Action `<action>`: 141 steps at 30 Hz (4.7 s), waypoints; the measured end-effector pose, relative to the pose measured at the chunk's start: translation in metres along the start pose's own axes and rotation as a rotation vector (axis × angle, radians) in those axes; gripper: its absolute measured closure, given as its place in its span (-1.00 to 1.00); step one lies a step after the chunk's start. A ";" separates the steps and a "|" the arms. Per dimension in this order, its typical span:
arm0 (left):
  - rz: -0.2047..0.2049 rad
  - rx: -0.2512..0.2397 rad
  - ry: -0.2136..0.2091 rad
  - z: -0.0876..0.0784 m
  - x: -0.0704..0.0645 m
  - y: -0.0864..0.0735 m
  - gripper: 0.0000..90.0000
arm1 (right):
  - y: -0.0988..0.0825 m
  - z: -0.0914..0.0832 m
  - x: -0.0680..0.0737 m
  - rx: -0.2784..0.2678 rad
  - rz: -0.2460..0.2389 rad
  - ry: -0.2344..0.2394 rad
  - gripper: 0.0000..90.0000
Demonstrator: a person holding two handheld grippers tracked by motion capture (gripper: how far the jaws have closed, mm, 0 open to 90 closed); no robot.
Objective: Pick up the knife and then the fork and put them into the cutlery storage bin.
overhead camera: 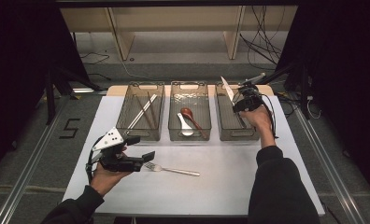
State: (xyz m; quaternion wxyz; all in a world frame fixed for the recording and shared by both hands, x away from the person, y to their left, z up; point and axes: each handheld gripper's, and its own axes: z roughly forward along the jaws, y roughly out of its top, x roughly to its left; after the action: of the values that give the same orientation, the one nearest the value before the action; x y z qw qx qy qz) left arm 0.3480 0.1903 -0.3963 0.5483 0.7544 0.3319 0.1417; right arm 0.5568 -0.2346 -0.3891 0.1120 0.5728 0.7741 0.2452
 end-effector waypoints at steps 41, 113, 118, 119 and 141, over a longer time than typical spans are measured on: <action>0.005 0.002 0.003 -0.001 0.002 0.000 -0.65 | -0.069 -0.037 0.140 -0.118 -0.426 0.299 -0.22; 0.007 -0.012 0.020 -0.003 0.002 0.000 -0.65 | -0.108 0.037 0.221 0.243 -0.732 0.301 0.13; 0.005 -0.010 0.025 -0.003 0.003 0.000 -0.65 | -0.110 0.040 0.222 0.257 -0.752 0.305 0.25; 0.002 -0.014 0.027 -0.003 0.002 0.000 -0.65 | -0.110 0.041 0.222 0.255 -0.760 0.305 0.27; 0.005 -0.011 0.030 -0.003 0.002 0.000 -0.65 | -0.119 0.042 0.233 0.313 -0.868 0.241 0.76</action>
State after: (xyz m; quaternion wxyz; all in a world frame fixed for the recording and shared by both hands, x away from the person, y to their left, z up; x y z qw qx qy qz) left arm 0.3477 0.1939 -0.3955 0.5470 0.7501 0.3373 0.1560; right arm 0.4028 -0.0312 -0.4603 0.0260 0.1742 0.9769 0.1211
